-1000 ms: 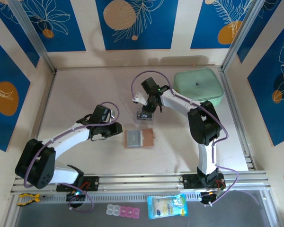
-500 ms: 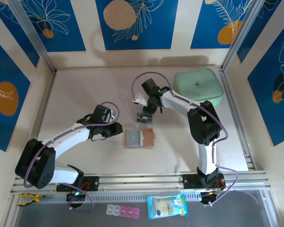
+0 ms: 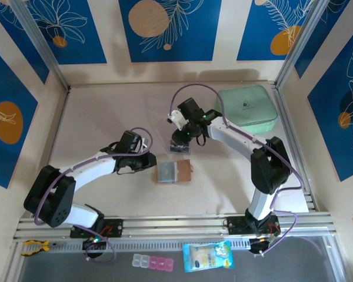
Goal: Take the credit cards out of the card holder
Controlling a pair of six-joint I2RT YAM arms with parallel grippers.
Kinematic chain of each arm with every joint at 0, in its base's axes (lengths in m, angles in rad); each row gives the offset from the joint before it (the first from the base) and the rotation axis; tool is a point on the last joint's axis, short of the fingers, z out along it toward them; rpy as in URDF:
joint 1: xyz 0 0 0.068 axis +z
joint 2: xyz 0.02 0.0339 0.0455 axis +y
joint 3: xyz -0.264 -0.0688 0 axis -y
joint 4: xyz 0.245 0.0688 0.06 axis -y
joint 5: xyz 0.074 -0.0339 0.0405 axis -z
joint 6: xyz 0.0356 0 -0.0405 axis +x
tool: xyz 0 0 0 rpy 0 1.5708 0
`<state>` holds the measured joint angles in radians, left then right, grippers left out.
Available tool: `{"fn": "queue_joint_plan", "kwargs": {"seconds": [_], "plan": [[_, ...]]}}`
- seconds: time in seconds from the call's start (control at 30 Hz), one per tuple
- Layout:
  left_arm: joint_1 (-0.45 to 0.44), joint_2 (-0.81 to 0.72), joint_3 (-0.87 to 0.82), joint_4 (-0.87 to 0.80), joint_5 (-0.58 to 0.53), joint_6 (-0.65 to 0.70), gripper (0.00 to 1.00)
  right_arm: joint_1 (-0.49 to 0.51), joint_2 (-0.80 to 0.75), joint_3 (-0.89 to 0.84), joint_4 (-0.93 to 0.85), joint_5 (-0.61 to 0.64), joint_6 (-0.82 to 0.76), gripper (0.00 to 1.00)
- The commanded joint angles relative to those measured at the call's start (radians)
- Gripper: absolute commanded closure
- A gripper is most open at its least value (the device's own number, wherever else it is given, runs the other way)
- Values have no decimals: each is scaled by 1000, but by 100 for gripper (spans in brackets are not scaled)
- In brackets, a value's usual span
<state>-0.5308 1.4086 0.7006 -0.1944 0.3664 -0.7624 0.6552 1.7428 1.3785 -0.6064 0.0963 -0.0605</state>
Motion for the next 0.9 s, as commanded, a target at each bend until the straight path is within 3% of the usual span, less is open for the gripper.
{"fn": "queue_joint_plan", "kwargs": {"seconds": [0.0, 0.23, 0.53, 0.87], "plan": [[-22, 17, -24, 29, 10, -12, 81, 19, -43, -72, 37, -139, 324, 65], [-35, 24, -79, 43, -27, -6, 86, 71, -69, -237, 176, -253, 630, 71], [-47, 74, -102, 128, 7, -25, 90, 102, -66, -301, 208, -279, 774, 76], [-64, 105, -100, 110, -15, -28, 91, 126, -29, -292, 240, -335, 824, 63]]}}
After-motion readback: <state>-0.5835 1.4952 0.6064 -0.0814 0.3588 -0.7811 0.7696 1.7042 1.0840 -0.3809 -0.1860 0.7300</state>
